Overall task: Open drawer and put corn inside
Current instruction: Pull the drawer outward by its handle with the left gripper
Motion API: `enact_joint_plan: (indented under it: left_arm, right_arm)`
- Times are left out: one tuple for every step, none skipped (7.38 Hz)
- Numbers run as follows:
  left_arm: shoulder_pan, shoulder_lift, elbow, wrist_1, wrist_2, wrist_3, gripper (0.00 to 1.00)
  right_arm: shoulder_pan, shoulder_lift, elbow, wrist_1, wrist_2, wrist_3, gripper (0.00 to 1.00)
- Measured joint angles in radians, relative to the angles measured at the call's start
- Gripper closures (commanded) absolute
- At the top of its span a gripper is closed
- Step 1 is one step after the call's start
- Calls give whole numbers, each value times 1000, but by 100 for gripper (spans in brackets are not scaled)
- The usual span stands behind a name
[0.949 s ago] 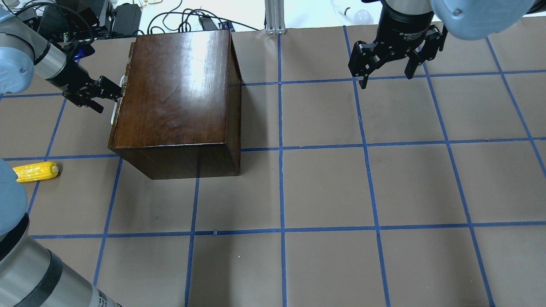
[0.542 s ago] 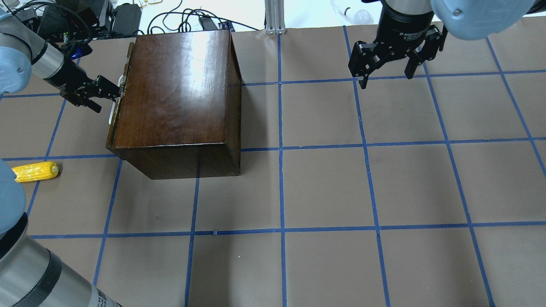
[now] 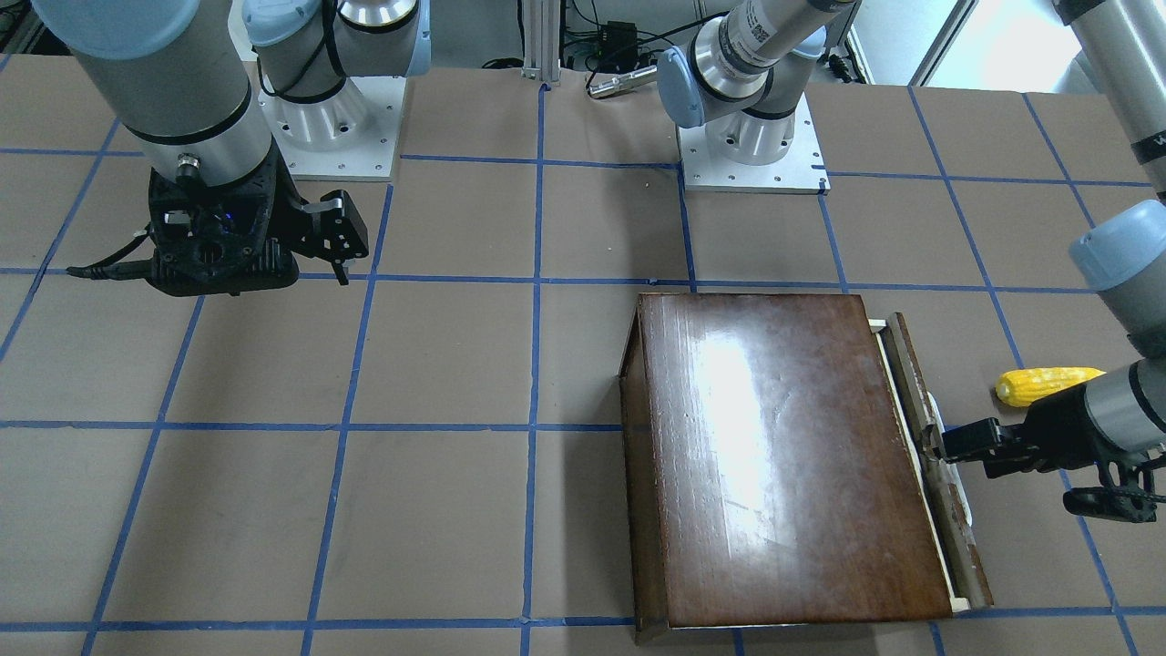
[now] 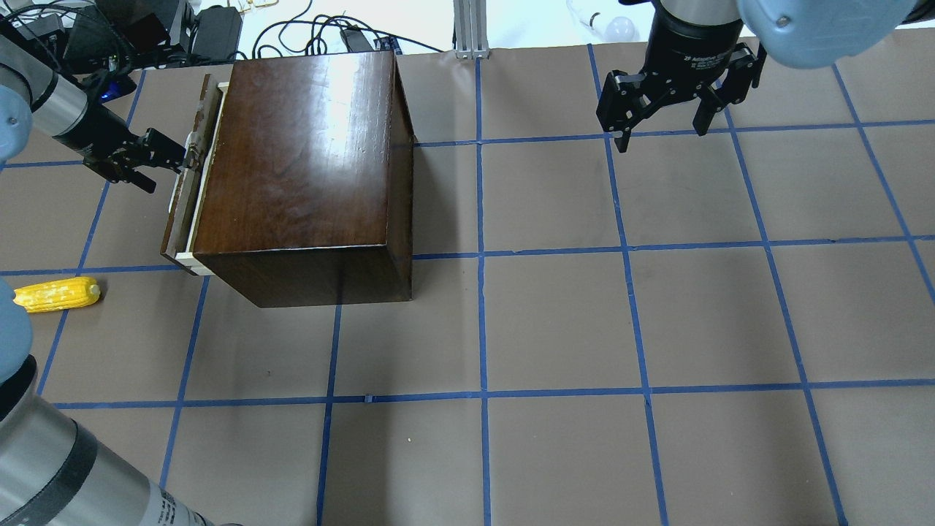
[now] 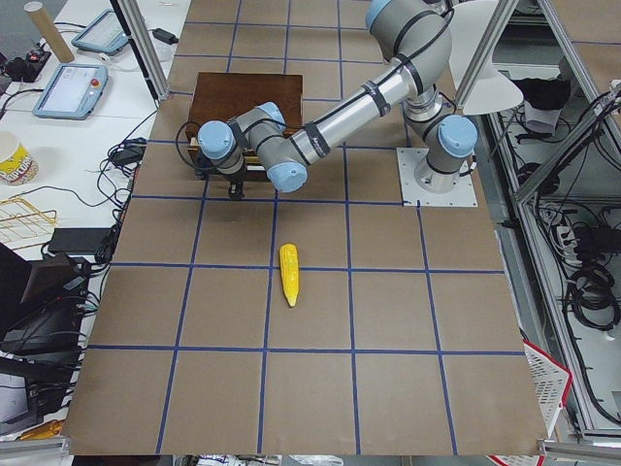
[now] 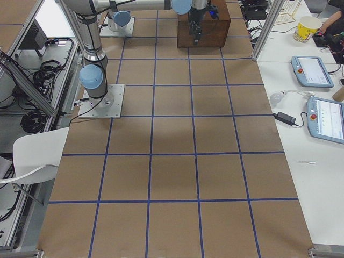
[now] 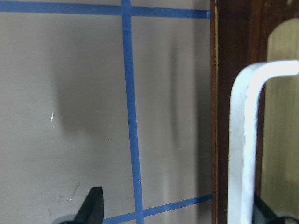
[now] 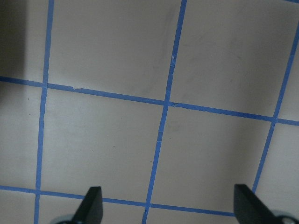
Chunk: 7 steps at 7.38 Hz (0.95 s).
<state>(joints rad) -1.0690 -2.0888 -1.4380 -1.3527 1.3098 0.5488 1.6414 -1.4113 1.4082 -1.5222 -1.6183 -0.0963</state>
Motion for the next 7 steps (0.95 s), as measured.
enact_joint_plan:
  left_arm:
    - [14,-6,7,0,0,5,0]
    - [24,-9,13,0,1,10,0]
    - [32,-12,19,0,6,13,0]
    - [40,-15,25,0,15,18,0]
    - [46,-19,29,0,21,25,0]
    - [52,-23,33,0,24,28,0]
    - [61,-26,35,0,26,29,0]
  right_arm:
    - [0,0,0,-1,0,1,0]
    - [0,0,0,-1,0,1,0]
    - [0,0,0,-1,0,1,0]
    - [0,0,0,-1,0,1,0]
    - [0,0,0,0,0,1,0]
    - [0,0,0,0,0,1,0]
    - [0,0,0,0,0,0,0]
